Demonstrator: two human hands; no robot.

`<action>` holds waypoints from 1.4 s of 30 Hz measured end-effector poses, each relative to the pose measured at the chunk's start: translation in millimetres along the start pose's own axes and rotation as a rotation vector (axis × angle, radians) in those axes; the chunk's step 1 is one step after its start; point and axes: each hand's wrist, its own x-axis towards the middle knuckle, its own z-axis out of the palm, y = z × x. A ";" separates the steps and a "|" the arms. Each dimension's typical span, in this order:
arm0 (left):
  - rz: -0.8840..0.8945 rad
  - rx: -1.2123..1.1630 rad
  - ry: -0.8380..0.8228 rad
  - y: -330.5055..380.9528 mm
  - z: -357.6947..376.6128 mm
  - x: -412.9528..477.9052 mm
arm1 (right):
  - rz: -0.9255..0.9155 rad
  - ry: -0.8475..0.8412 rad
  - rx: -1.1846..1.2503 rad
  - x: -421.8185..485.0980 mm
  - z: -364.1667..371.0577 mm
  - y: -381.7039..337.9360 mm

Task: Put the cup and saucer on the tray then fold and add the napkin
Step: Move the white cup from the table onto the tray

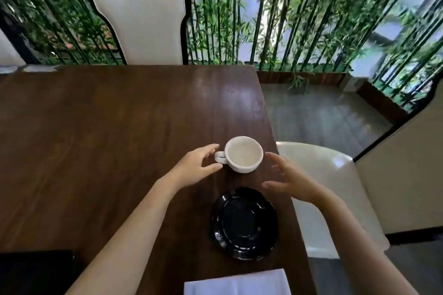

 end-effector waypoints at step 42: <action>0.118 -0.410 0.082 37.2 -24.6 13.1 | -0.291 0.039 0.540 52.3 -16.4 -40.1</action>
